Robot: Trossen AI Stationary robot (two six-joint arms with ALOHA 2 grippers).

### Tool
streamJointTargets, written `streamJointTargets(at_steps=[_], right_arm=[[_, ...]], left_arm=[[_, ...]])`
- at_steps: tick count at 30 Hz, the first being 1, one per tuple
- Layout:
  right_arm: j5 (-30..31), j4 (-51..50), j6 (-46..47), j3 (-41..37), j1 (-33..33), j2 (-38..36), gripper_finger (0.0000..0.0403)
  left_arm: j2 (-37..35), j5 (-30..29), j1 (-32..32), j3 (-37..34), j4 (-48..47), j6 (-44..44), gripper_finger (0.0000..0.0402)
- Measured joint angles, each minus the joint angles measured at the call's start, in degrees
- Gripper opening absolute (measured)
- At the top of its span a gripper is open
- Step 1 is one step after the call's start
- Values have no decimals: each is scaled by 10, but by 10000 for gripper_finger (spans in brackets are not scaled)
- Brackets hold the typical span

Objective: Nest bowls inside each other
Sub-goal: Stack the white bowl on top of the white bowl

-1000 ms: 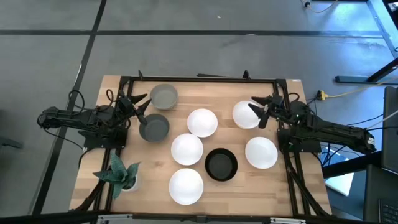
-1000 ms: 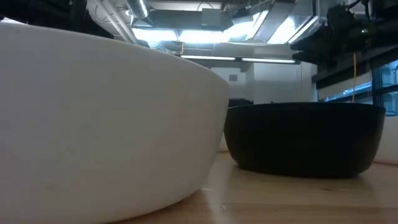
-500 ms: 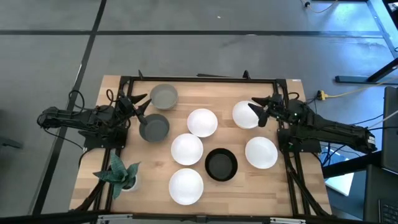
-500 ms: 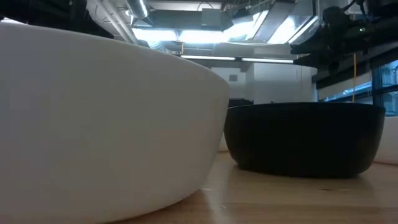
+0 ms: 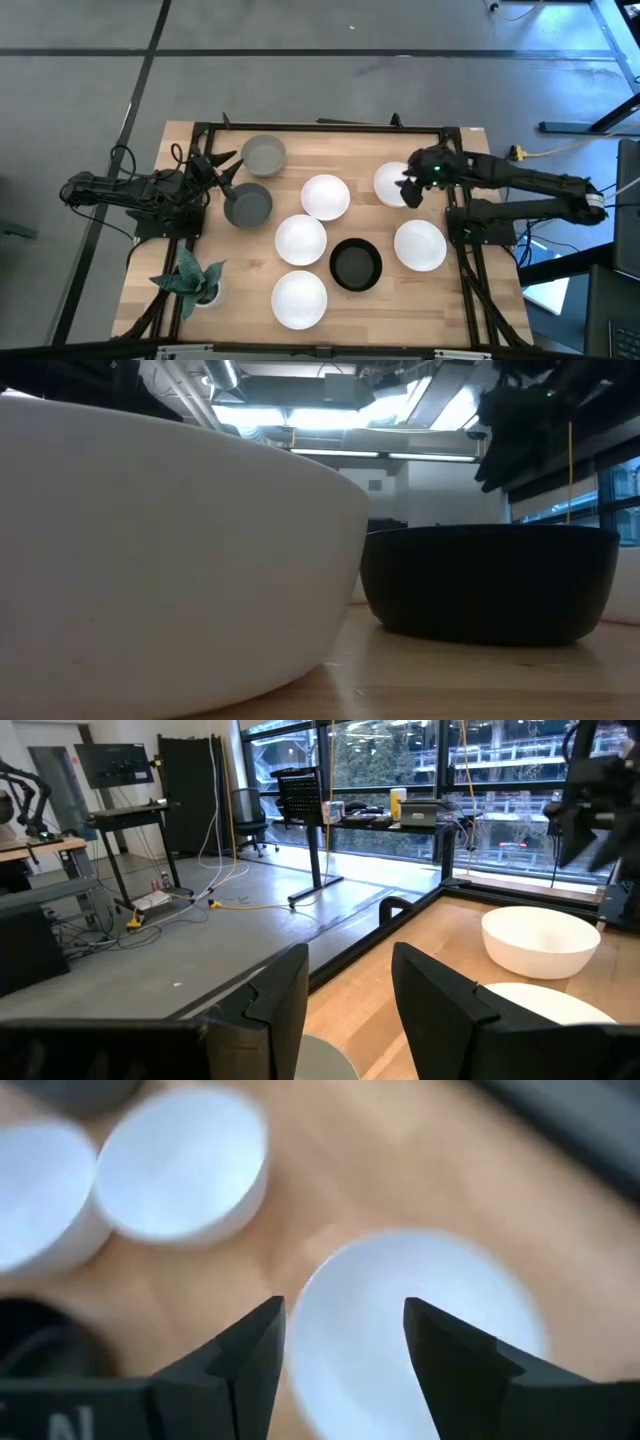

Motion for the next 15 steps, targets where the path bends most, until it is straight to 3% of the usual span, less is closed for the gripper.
streamJointTargets(at_steps=[9,15], right_arm=[[-32,2,42,1,60,119,207],[37,4,48,1,100,181,207]], left_arm=[[0,0,0,0,0,0,141],[0,0,0,0,0,0,141]])
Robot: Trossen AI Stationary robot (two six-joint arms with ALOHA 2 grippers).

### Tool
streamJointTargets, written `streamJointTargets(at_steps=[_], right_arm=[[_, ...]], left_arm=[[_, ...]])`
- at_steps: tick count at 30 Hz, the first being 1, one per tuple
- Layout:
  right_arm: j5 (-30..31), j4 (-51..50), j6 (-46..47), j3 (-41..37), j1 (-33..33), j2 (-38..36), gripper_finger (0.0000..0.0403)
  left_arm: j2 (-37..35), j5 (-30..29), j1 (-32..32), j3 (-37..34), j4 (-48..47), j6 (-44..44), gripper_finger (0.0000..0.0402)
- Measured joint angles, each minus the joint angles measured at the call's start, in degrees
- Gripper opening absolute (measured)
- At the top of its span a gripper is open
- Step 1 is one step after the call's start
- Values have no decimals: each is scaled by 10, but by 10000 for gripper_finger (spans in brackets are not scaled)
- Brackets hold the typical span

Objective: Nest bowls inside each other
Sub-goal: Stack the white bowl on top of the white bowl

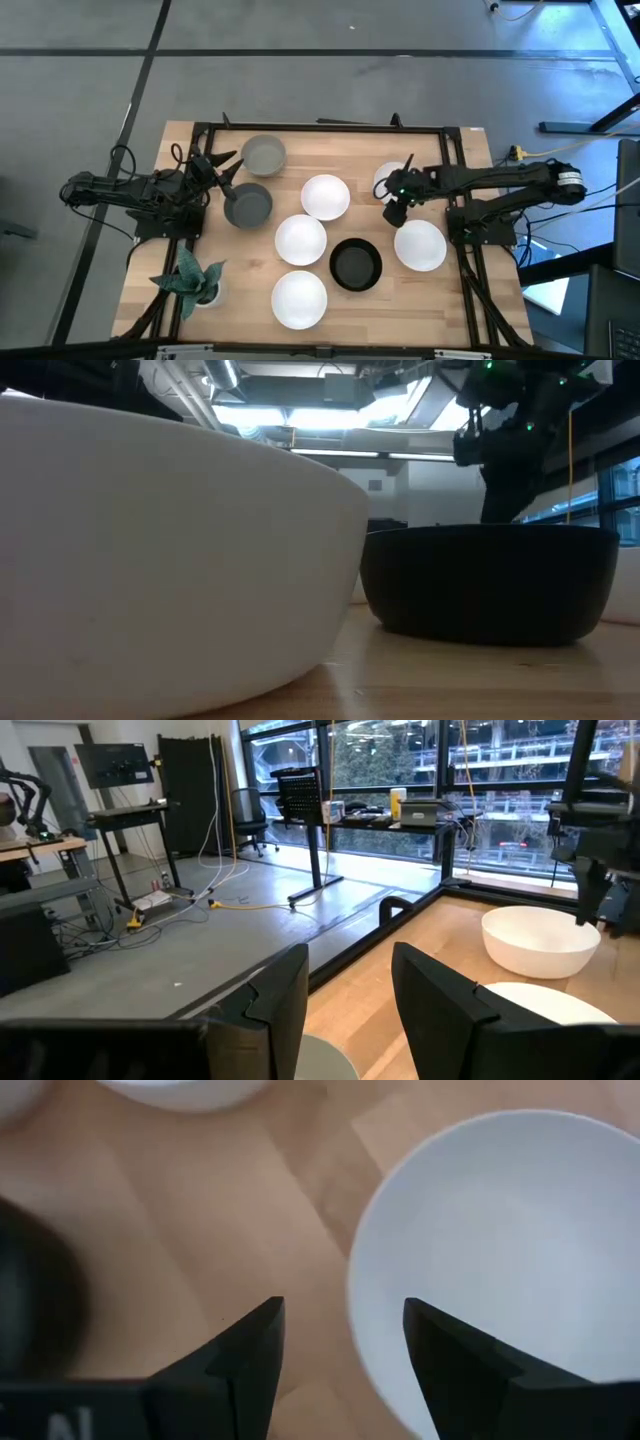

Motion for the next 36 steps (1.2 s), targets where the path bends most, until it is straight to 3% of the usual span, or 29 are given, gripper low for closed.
streamJointTargets(at_steps=[9,23,28,36], right_arm=[[33,1,16,0,30,80,207],[51,1,14,0,33,112,197],[51,2,15,0,33,117,144],[52,3,16,0,32,116,18]], left_arm=[[0,0,0,0,0,0,141],[0,0,0,0,0,0,141],[0,0,0,0,0,0,141],[0,0,0,0,0,0,141]])
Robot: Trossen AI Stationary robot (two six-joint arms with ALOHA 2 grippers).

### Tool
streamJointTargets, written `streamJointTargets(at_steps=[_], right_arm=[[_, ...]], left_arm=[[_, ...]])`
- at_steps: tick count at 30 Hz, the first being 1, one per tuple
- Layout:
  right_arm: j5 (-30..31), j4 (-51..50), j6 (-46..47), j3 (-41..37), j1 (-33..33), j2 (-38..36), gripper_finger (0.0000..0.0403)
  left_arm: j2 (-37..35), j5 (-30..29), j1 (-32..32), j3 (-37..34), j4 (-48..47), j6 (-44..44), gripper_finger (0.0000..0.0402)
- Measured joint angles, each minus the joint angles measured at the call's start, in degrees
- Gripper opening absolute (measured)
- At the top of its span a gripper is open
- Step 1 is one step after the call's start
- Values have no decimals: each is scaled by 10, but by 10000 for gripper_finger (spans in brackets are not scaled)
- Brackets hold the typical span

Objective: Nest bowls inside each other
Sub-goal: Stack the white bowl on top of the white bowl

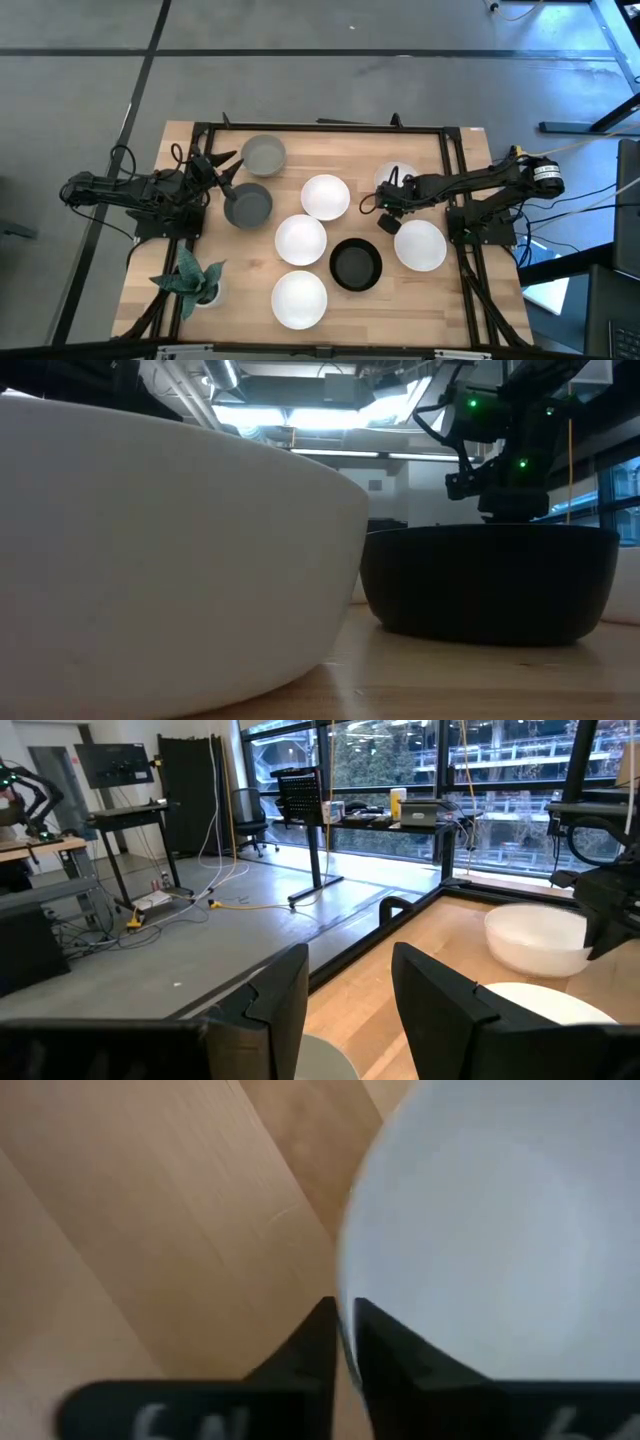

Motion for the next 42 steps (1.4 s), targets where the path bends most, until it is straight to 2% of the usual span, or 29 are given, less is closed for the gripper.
streamJointTargets(at_steps=[8,11,22,32,38,42], right_arm=[[-25,1,13,2,-10,-2,7],[-36,0,12,24,-11,-2,7],[-47,-37,-21,228,-9,12,6],[-63,-114,-107,441,15,161,6],[-95,-112,-138,524,21,263,6],[-123,-114,-158,549,24,313,6]], left_arm=[[0,0,0,0,0,0,141],[0,0,0,0,0,0,141],[0,0,0,0,0,0,141],[0,0,0,0,0,0,141],[0,0,0,0,0,0,141],[0,0,0,0,0,0,141]])
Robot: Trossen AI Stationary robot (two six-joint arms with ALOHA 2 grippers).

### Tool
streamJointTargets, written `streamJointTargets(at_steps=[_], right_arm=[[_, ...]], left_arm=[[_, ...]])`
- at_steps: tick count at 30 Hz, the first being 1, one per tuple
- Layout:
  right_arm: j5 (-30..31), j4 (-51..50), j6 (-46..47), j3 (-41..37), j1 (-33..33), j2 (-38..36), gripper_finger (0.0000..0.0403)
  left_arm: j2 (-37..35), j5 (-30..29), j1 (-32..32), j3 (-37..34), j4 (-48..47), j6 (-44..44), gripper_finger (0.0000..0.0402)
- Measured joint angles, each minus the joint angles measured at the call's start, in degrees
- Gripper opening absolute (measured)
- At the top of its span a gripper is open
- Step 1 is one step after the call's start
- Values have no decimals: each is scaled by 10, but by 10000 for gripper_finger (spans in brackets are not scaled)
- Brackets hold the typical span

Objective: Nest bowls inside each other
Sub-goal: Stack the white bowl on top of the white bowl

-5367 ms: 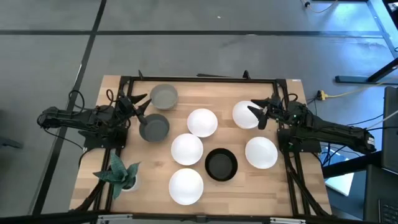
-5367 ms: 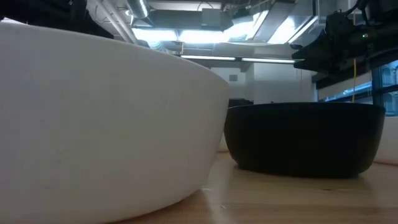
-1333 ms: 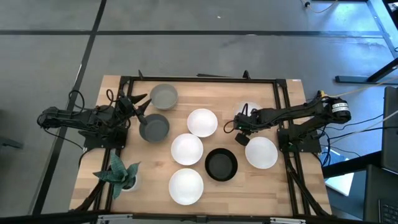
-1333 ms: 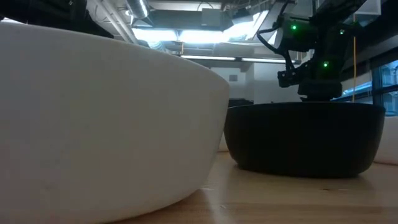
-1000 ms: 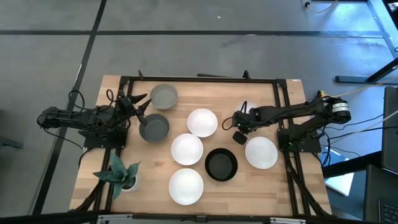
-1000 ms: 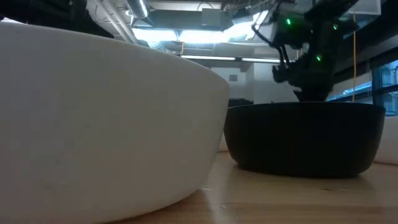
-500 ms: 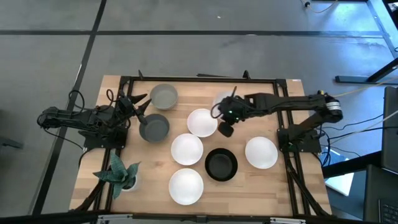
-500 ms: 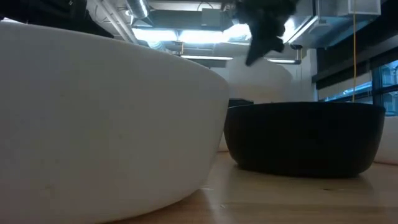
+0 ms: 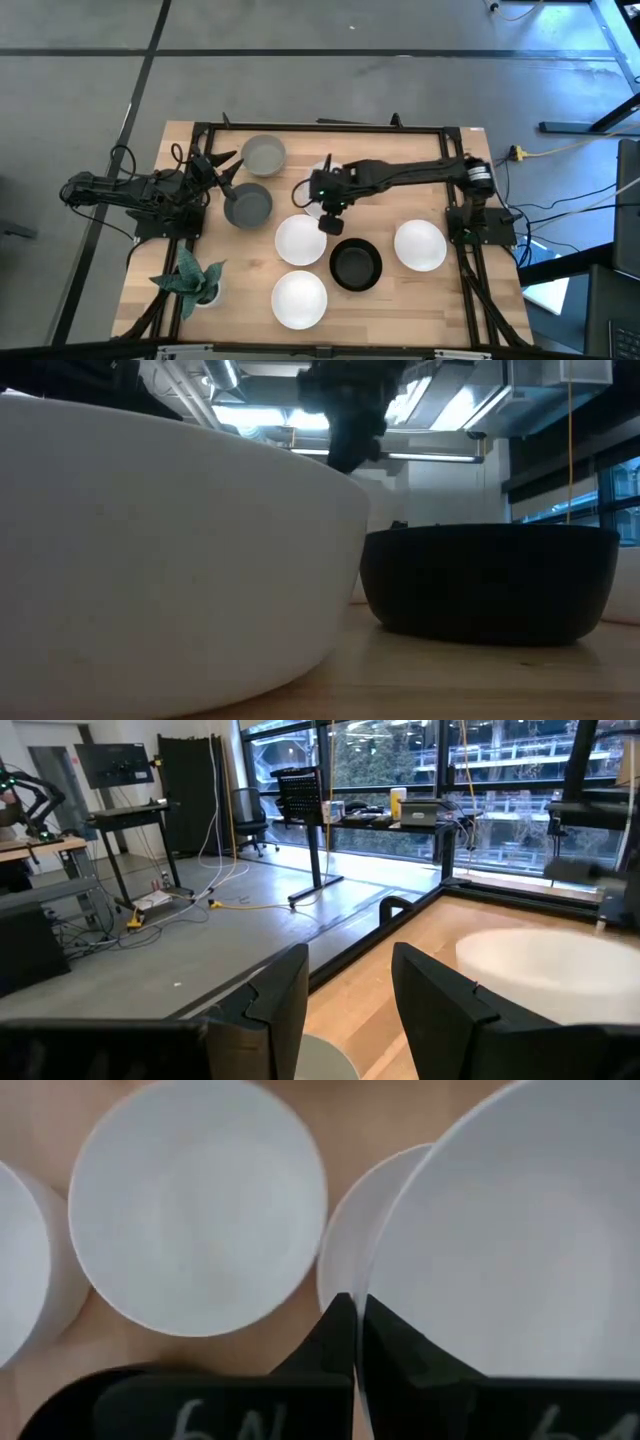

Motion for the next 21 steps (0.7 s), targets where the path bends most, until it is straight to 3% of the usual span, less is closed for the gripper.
streamJointTargets(at_steps=[11,21], right_arm=[[1,-3,-13,3,0,53,6],[-1,2,-20,3,0,55,65]], left_arm=[[0,0,0,0,0,0,141],[0,0,0,0,0,0,141]])
